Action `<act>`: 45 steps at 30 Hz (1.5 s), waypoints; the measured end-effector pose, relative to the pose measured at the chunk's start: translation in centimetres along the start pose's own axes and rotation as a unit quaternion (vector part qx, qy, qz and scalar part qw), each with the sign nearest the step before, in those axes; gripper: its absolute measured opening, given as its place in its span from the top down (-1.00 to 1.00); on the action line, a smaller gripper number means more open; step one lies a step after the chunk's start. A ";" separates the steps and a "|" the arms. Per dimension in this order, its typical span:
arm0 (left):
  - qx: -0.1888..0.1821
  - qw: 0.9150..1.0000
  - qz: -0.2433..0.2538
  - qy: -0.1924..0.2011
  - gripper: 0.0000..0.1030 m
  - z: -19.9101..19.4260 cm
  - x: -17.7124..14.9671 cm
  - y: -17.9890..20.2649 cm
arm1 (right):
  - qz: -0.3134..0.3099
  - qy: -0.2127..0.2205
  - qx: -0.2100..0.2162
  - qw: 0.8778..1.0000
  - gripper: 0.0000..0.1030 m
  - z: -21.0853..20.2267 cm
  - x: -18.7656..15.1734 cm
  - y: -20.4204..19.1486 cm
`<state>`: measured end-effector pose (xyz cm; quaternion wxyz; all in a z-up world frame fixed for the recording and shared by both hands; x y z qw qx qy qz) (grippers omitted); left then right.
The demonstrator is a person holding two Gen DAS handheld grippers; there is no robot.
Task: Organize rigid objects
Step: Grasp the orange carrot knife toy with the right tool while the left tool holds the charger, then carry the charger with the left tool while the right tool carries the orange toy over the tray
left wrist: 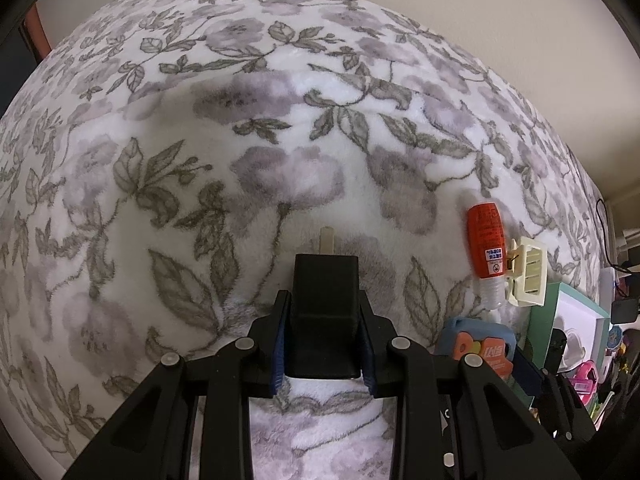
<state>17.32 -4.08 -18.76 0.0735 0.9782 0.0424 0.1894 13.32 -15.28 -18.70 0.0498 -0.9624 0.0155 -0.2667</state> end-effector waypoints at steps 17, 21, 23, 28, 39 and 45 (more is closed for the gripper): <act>-0.013 0.999 0.023 0.039 0.40 -3.5 1.5 2.1 | 0.017 0.034 0.002 0.999 -0.44 -3.6 1.3 1.3; -0.020 0.998 0.033 0.051 0.40 -4.7 1.7 3.5 | 0.035 0.044 0.001 0.998 -0.44 -5.1 1.4 2.5; -0.024 0.997 0.040 0.061 0.40 -5.8 1.9 4.3 | 0.048 0.050 0.002 0.998 -0.44 -6.2 1.4 3.4; -0.041 0.994 0.053 0.085 0.40 -8.4 2.1 6.3 | 0.069 0.071 -0.009 0.995 -0.44 -9.0 1.7 5.8; -0.088 0.983 0.126 0.103 0.40 -11.6 -1.1 14.1 | 0.128 0.082 -0.068 0.986 -0.44 -12.9 0.0 14.2; -0.109 0.977 0.164 0.081 0.40 -11.0 -3.8 18.6 | 0.173 0.081 -0.114 0.975 -0.44 -14.0 -1.1 20.2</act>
Point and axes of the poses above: each gripper's, at about its wrist camera, not at the fingertips, and z roughly the way its jaws point, y to its right, x to its top, the point moved 10 cm from there along z, roughly the way its jaws point, and after that the axes turned 8 degrees about y, right-handed, at the moved point
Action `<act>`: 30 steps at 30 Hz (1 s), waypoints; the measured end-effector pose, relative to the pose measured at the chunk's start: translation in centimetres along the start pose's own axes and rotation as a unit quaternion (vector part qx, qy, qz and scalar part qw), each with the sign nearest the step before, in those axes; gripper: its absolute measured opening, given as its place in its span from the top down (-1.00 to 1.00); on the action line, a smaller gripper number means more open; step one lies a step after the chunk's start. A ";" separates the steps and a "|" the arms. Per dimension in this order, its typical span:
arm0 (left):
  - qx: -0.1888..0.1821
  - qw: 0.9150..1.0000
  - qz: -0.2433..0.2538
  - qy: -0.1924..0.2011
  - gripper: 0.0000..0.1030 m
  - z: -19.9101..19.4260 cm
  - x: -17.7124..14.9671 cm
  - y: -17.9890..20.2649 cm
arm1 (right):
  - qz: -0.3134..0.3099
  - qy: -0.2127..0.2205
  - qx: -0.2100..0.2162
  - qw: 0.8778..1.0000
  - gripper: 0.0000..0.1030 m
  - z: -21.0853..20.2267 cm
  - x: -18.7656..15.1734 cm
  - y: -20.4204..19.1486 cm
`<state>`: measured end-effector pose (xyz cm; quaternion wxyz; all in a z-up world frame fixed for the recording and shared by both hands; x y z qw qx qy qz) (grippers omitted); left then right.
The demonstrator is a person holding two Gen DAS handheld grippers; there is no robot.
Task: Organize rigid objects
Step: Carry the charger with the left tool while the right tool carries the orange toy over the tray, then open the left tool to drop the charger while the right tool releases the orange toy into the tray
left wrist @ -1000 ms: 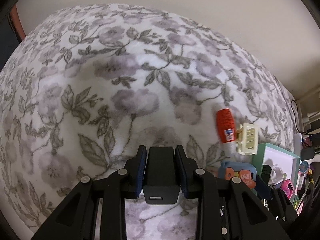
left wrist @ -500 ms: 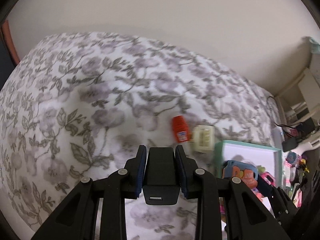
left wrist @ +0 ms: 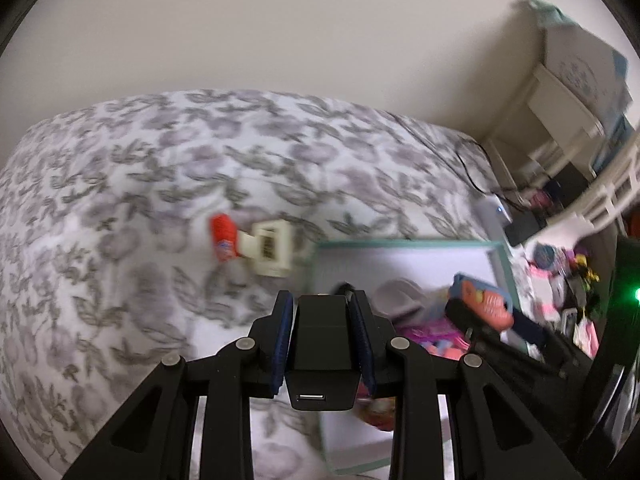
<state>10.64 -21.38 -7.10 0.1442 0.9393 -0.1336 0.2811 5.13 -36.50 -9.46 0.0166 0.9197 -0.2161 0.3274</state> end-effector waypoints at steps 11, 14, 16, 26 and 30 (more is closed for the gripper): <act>-0.018 0.997 0.053 -0.056 0.40 3.6 -3.8 6.2 | 0.064 -0.023 -0.078 0.995 -0.44 1.7 -0.9 9.2; -0.016 0.996 0.059 -0.071 0.40 4.5 -4.8 6.7 | 0.070 -0.034 -0.081 0.994 -0.44 2.4 -1.5 9.6; -0.015 0.995 0.062 -0.079 0.40 5.0 -5.3 6.8 | 0.067 -0.036 -0.081 0.994 -0.44 2.5 -1.8 9.5; -0.013 0.995 0.049 -0.088 0.39 5.1 -5.5 6.2 | 0.054 -0.037 -0.084 0.994 -0.47 2.1 -1.2 8.9; -0.013 0.995 0.041 -0.086 0.34 4.7 -5.1 5.9 | 0.050 -0.029 -0.081 0.995 -0.51 1.5 -0.7 8.4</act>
Point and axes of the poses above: each gripper's, at about its wrist camera, not at the fingertips, and z roughly the way its jaws point, y to its right, x to its top, the point moved 10 cm from there along z, roughly the way its jaws point, and after that the axes turned 8 degrees about y, right-handed, at the moved point
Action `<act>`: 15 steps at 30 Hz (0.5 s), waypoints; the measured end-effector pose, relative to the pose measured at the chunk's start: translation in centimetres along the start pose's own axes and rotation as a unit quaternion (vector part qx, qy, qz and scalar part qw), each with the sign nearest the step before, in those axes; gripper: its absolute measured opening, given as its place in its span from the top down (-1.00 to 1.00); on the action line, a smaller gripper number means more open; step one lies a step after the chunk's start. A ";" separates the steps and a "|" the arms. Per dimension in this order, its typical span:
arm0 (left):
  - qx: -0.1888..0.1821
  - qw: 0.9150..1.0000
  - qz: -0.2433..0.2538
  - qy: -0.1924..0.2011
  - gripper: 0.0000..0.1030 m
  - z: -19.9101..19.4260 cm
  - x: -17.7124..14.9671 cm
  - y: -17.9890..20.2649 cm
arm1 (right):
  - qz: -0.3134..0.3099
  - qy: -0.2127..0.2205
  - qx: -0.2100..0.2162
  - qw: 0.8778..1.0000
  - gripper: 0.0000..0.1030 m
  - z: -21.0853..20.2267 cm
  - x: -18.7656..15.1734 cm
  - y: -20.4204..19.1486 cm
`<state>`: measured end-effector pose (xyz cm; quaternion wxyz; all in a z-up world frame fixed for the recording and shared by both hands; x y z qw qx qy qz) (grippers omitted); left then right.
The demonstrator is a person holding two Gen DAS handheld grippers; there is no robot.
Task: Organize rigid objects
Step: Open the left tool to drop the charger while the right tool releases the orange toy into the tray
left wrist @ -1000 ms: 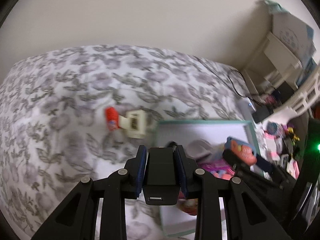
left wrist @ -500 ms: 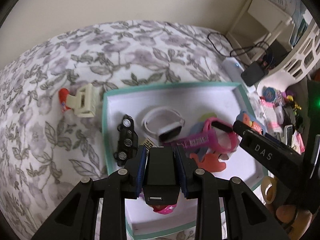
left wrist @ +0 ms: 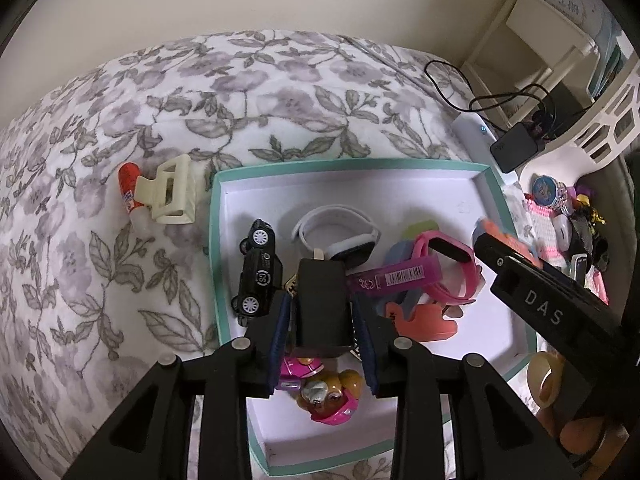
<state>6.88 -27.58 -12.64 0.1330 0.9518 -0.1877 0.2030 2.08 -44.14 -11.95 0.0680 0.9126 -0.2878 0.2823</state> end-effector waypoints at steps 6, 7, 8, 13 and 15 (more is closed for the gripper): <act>-0.003 1.000 -0.015 0.015 0.33 -1.1 0.9 -0.9 | -0.028 0.025 0.010 0.999 -0.52 -1.7 0.9 -2.0; -0.003 1.000 -0.018 0.018 0.33 -1.4 1.1 -1.1 | -0.033 0.028 0.012 0.999 -0.52 -2.0 1.0 -2.4; -0.001 0.999 -0.024 0.023 0.33 -1.6 1.4 -1.6 | -0.038 0.031 0.016 0.999 -0.52 -2.2 1.1 -2.9; 0.012 0.998 -0.054 0.033 0.30 -2.2 2.1 -4.4 | -0.065 0.031 0.042 0.996 -0.52 -2.5 0.7 -6.0; 0.021 0.997 -0.071 0.036 0.25 -2.3 2.3 -5.9 | -0.076 0.026 0.050 0.996 -0.52 -2.4 0.2 -7.2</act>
Point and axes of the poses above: each gripper's, at about its wrist camera, not at the fingertips, and z roughly the way its jaws point, y to its right, x to its top, the point moved 10 cm from there along z, roughly the way its jaws point, and after that the axes turned 8 degrees about y, right-handed, at the moved point
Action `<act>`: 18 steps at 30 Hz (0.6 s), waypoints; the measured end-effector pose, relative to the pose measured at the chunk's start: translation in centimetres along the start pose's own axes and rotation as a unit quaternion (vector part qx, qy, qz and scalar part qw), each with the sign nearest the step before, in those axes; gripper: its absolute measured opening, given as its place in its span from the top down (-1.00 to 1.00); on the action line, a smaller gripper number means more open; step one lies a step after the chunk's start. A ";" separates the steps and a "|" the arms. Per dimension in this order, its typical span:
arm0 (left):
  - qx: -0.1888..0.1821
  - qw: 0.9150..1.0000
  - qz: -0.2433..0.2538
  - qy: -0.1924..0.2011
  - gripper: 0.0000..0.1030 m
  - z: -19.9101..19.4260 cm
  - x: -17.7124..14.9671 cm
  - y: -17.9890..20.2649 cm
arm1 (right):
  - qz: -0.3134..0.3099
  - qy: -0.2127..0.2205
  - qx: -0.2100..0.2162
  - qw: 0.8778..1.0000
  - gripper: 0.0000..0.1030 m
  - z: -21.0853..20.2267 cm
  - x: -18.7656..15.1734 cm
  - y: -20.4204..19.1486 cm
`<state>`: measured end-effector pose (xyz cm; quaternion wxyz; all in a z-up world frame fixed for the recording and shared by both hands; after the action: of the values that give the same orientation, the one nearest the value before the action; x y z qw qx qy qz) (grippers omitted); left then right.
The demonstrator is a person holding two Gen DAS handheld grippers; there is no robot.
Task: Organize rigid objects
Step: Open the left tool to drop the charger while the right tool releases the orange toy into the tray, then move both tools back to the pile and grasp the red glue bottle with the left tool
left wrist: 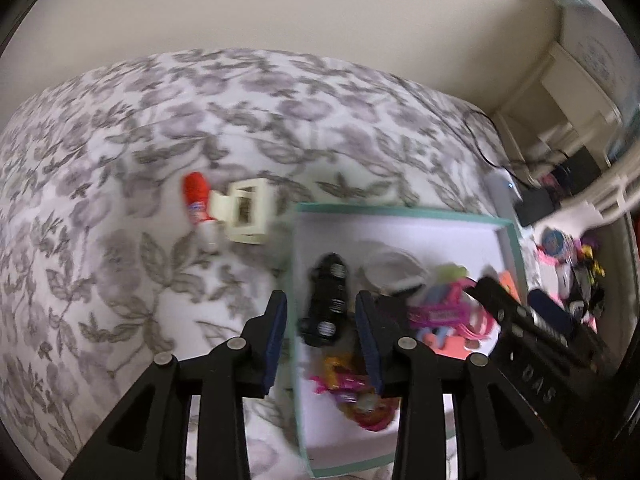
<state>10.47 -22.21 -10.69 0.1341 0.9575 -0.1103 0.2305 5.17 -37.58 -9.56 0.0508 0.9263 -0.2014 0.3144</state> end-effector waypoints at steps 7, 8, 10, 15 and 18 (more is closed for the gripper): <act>0.035 0.997 -0.067 0.009 0.08 -0.1 1.0 -6.1 | -0.019 -0.008 0.027 0.999 -0.52 0.3 -0.7 -4.3; 0.040 0.996 -0.073 0.010 0.07 -0.2 1.0 -6.8 | -0.023 -0.009 0.031 0.999 -0.56 0.4 -0.8 -5.0; 0.054 0.995 -0.083 0.013 0.05 -0.4 1.2 -8.4 | -0.027 -0.010 0.036 0.999 -0.68 0.5 -1.0 -6.0; 0.089 0.990 -0.107 0.030 -0.53 -1.1 1.7 -12.4 | -0.030 -0.003 0.057 0.998 -0.93 0.4 -0.9 -8.7; 0.107 0.987 -0.111 0.040 -0.55 -1.6 2.1 -14.0 | -0.037 0.008 0.064 0.997 -1.00 0.2 -0.7 -10.1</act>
<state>15.46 -8.86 -11.24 0.0600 0.9626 0.0278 0.2629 8.87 -28.16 -9.78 0.0044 0.9318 -0.1461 0.3323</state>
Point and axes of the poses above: each gripper's, at about its wrist camera, not at the fingertips, and z roughly the way its jaws point, y to its right, x to its top, the point moved 10 cm from there along z, roughly the way its jaws point, and after that the axes turned 8 degrees about y, right-handed, at the moved point
